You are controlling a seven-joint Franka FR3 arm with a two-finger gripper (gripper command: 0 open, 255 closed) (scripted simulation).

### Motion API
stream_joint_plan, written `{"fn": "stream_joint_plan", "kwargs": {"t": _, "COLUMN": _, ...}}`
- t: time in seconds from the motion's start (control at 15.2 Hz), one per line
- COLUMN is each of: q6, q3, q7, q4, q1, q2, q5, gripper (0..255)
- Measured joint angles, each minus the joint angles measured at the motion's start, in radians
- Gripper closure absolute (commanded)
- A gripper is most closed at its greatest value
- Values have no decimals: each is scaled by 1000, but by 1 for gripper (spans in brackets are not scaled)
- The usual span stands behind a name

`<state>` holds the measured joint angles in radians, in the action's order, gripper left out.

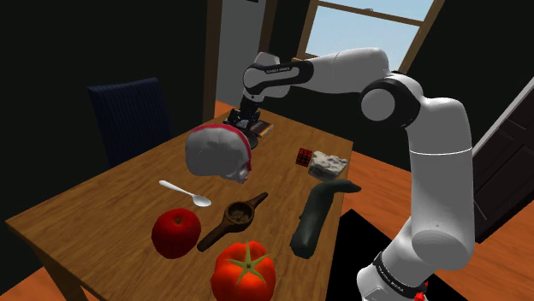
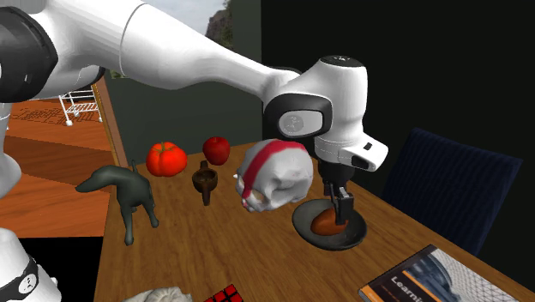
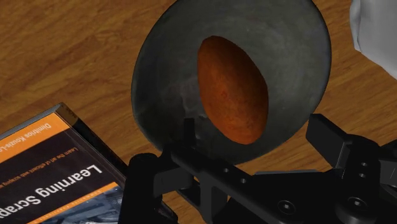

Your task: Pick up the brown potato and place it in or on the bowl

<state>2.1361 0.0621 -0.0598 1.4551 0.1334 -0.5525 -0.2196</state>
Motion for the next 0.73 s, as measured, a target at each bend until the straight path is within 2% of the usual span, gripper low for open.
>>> {"fn": "stream_joint_plan", "kwargs": {"t": 0.33, "q6": -80, "q3": 7, "q7": 3, "q4": -31, "q1": -9, "q2": 49, "q5": 7, "gripper": 0}}
{"fn": "stream_joint_plan", "kwargs": {"t": 0.73, "q6": -93, "q3": 7, "q7": 6, "q4": -35, "q1": -8, "q2": 57, "q5": 9, "gripper": 0}}
